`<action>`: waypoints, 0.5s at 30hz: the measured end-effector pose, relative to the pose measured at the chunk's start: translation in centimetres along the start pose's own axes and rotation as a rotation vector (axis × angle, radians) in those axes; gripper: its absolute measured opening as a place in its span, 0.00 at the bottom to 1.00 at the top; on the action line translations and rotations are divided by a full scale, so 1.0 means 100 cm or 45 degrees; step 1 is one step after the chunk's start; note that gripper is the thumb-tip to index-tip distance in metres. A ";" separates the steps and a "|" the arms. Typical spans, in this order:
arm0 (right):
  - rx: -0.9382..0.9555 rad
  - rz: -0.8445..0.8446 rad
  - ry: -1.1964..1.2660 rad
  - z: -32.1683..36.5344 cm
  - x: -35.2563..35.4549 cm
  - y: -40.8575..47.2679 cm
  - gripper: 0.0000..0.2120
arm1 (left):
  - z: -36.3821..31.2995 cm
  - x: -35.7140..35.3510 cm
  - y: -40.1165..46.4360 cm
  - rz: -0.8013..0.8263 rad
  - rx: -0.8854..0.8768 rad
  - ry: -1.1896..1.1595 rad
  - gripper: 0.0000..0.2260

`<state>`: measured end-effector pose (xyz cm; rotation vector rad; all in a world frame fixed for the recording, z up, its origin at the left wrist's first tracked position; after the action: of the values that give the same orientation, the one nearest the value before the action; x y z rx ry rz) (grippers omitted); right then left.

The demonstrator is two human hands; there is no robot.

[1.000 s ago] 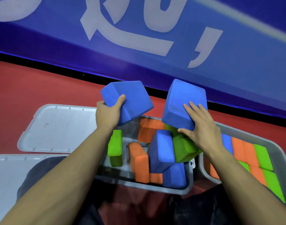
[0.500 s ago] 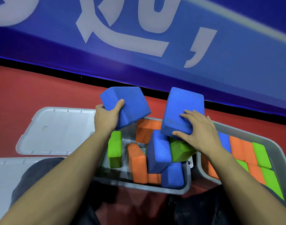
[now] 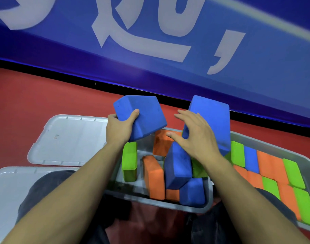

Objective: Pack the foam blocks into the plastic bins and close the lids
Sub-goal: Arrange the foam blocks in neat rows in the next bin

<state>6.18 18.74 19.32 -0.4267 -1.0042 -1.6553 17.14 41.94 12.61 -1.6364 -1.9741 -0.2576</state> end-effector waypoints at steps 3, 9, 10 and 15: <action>-0.014 0.068 0.082 0.030 -0.029 0.012 0.27 | 0.001 0.004 -0.005 0.021 0.002 -0.006 0.37; -0.704 0.342 0.767 0.033 -0.102 0.024 0.43 | 0.008 0.017 -0.004 0.125 -0.036 -0.052 0.39; -0.780 0.346 0.857 0.030 -0.113 0.025 0.46 | 0.009 0.020 -0.004 0.156 -0.063 -0.072 0.39; -0.762 0.256 0.956 0.029 -0.131 0.032 0.32 | 0.018 0.015 -0.010 0.416 -0.111 -0.278 0.21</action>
<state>12.87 28.97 12.84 -0.2391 0.0948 -1.7031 15.54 43.90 12.10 -2.0865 -1.8289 -0.0408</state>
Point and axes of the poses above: each hand's wrist, its own y-axis towards the middle knuckle, its own x-axis out of the back of the hand, z = x × y, the point moved 4 cm from there along y, towards the middle knuckle, and after that the axes turned 15 degrees about y, right-handed, at the moved point
